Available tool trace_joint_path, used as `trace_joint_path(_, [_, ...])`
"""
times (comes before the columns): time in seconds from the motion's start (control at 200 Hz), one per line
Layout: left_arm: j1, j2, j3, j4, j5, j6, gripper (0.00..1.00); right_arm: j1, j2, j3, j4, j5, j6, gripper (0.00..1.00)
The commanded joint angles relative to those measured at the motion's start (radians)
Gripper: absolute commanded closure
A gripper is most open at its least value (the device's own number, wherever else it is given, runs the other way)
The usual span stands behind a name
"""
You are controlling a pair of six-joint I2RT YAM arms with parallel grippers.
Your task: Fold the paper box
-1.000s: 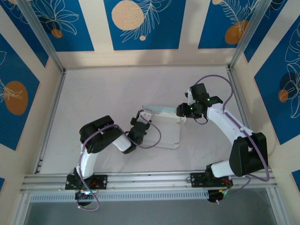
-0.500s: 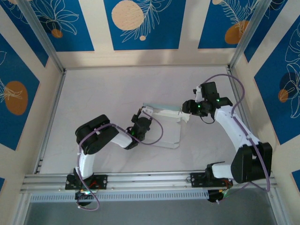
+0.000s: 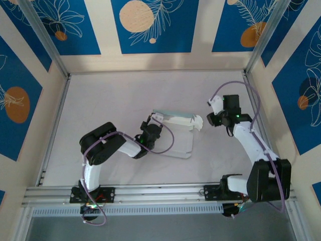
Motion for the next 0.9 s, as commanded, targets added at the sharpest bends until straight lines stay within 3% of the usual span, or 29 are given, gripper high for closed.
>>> trace_joint_path(0.0, [0.012, -0.007, -0.012, -0.070, 0.012, 0.013, 1.00, 0.056, -0.021, -0.069, 0.052, -0.090, -0.211, 0.55])
trace_joint_path(0.245, [0.013, -0.010, -0.017, -0.068, 0.022, 0.003, 1.00, 0.143, -0.045, -0.146, 0.150, -0.129, -0.265, 0.55])
trace_joint_path(0.495, [0.013, -0.007, -0.012, -0.088, 0.025, -0.007, 1.00, 0.152, -0.090, -0.136, 0.081, -0.195, -0.395, 0.54])
trace_joint_path(0.895, [0.017, -0.004, -0.014, -0.089, 0.026, -0.014, 1.00, 0.183, 0.020, -0.052, 0.035, -0.102, -0.674, 0.54])
